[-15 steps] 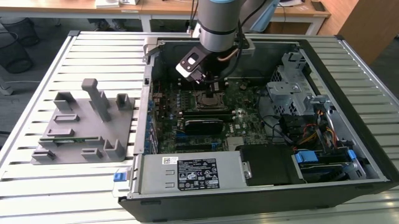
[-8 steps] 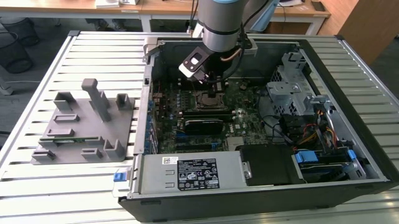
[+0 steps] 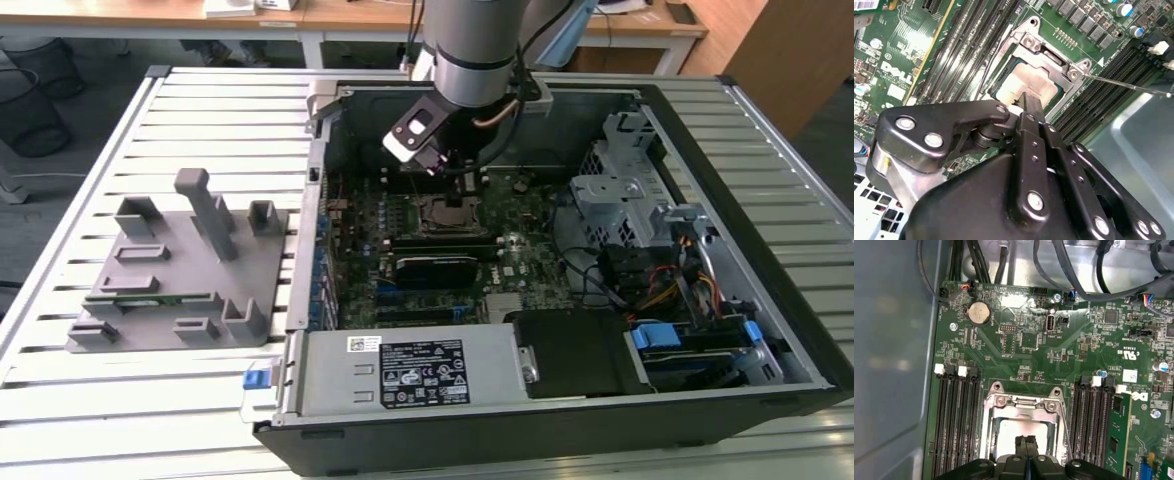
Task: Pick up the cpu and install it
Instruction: 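Install the first cpu locking lever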
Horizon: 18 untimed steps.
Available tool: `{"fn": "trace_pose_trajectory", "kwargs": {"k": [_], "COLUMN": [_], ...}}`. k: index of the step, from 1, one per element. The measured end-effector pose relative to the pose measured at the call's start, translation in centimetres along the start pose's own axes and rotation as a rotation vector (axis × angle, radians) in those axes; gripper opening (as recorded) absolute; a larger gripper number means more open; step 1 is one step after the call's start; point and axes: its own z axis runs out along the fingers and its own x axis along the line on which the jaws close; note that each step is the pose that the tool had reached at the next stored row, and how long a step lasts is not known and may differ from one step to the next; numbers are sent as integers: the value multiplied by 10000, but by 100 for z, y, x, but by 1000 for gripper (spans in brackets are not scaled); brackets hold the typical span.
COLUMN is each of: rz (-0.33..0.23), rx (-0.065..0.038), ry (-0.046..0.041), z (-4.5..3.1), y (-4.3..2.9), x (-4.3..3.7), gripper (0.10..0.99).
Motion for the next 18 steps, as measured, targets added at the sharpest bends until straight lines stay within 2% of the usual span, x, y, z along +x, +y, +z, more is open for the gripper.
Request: {"fn": "trace_pose_trajectory", "kwargs": {"k": [6, 13, 18], "rz": [0, 0, -10], "rx": [0, 0, 1], "ry": [0, -5, -9], "z": [-94, -254, -343], "y": [0, 1, 2], "x": [3, 7, 10], "gripper": [106, 106, 106]}}
